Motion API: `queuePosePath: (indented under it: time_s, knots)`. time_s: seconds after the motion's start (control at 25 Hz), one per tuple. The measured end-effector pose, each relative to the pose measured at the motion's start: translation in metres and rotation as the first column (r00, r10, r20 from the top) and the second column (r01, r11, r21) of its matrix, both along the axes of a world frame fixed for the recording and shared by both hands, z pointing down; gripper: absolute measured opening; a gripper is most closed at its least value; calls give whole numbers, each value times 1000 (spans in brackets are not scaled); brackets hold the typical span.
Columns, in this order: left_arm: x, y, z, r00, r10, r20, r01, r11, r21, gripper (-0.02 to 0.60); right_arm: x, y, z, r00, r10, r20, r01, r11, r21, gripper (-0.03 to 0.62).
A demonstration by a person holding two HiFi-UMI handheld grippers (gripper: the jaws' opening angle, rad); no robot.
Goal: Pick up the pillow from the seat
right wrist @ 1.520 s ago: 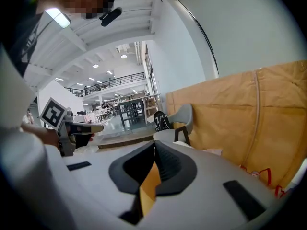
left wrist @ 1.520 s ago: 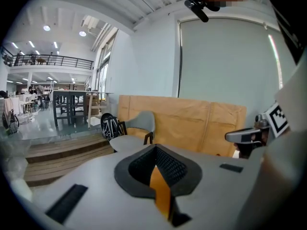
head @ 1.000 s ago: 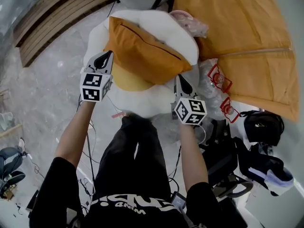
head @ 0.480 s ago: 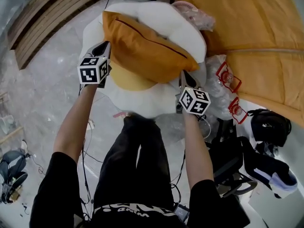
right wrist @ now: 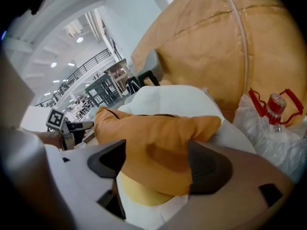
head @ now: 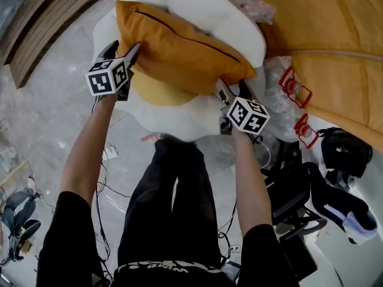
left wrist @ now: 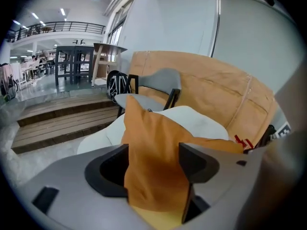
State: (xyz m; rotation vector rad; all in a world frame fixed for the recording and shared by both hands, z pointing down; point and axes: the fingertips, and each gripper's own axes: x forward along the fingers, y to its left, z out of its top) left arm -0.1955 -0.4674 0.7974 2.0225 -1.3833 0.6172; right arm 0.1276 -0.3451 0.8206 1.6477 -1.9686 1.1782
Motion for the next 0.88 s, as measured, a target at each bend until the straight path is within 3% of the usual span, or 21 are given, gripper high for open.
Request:
queuePosePath:
  time_s: [0.2, 0.4, 0.64, 0.88]
  knots:
    - [2, -6, 19, 1000, -11, -20, 11, 1000, -8, 316, 1, -8, 11, 1000, 10, 27, -10, 1000, -7, 383]
    - [3, -11, 26, 999, -34, -26, 35, 999, 18, 316, 5, -2, 12, 999, 35, -41, -35, 999, 3, 383]
    - [3, -9, 20, 1000, -15, 14, 14, 998, 59, 316, 27, 12, 33, 992, 120, -37, -120, 992, -22, 383]
    - [12, -8, 33, 993, -6, -118, 10, 999, 32, 287, 23, -12, 43, 996, 93, 16, -92, 996, -14, 382]
